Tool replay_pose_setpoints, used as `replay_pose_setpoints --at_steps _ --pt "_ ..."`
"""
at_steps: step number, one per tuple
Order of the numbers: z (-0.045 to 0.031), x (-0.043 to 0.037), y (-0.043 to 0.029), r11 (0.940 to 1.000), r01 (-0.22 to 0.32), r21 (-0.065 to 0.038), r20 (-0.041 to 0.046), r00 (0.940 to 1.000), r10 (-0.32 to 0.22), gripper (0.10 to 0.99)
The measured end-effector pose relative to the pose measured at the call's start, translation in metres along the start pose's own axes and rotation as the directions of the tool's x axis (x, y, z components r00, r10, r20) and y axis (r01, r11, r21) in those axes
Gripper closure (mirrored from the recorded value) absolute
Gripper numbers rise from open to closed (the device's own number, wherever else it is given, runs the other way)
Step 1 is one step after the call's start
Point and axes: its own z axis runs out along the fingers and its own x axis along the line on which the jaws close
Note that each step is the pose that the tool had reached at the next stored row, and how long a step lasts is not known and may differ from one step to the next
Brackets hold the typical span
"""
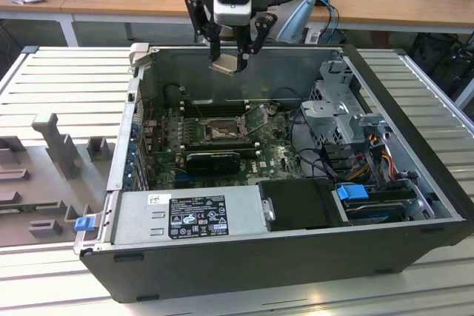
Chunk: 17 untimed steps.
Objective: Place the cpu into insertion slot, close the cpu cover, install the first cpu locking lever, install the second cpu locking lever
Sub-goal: 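Place the cpu into insertion slot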
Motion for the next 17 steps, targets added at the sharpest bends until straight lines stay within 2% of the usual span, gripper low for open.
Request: replay_pose_setpoints --at_steps 17 --pt "0.0014 0.0000 -0.0001 0.9965 -0.083 -0.002 0.0072 0.9965 0.083 0.557"
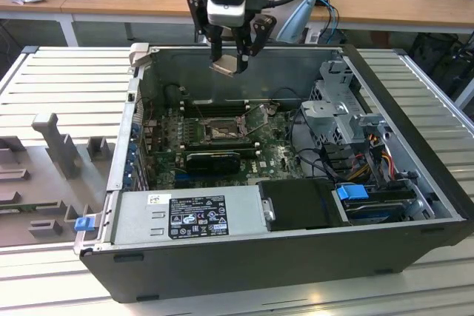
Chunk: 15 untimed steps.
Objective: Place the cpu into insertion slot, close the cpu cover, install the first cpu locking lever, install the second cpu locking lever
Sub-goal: 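Place the cpu into insertion slot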
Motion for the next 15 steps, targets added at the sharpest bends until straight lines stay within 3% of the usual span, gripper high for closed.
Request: replay_pose_setpoints --at_steps 15 --pt "0.0012 0.0000 -0.0001 0.9977 -0.068 -0.002 0.0058 0.9977 0.068 0.557"
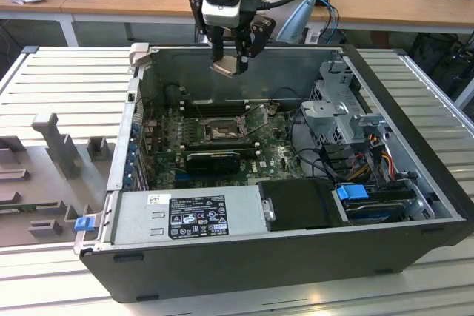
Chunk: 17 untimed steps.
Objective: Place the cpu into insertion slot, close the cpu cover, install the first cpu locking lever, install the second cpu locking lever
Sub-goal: 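Place the cpu into insertion slot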
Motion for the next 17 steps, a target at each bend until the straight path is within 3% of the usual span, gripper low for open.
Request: replay_pose_setpoints --at_steps 17 --pt "0.0016 0.0000 -0.0002 0.9959 -0.091 -0.002 0.0078 0.9959 0.091 0.557"
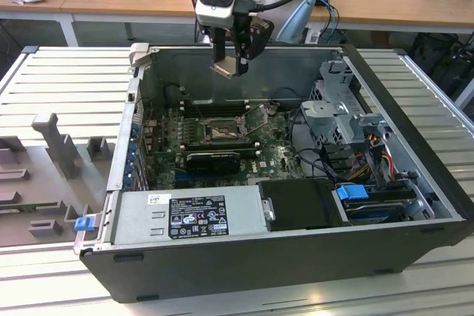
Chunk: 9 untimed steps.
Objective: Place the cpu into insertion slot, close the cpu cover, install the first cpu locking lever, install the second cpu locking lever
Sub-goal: 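Place the cpu into insertion slot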
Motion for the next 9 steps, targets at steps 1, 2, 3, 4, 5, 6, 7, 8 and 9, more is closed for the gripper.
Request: replay_pose_setpoints --at_steps 1,2,3,4,5,6,7,8,9 --pt "0.0001 0.0000 0.0000 1.0000 -0.006 0.000 0.0006 1.0000 0.006 0.557" --pt "0.0002 0.0000 0.0000 1.0000 -0.010 0.000 0.0008 1.0000 0.010 0.557" --pt "0.0002 0.0000 0.0000 0.9999 -0.013 0.000 0.0012 0.9999 0.013 0.557" --pt "0.0003 0.0000 0.0000 0.9998 -0.018 0.000 0.0016 0.9998 0.018 0.557" --pt "0.0004 0.0000 0.0000 0.9998 -0.022 0.000 0.0019 0.9998 0.022 0.557" --pt "0.0004 0.0000 0.0000 0.9997 -0.025 0.000 0.0022 0.9997 0.025 0.557" --pt "0.0005 0.0000 0.0000 0.9996 -0.029 -0.001 0.0025 0.9996 0.029 0.557" --pt "0.0006 0.0000 0.0000 0.9995 -0.032 -0.001 0.0028 0.9995 0.032 0.557" --pt "0.0006 0.0000 0.0000 0.9993 -0.036 -0.001 0.0032 0.9993 0.036 0.557"
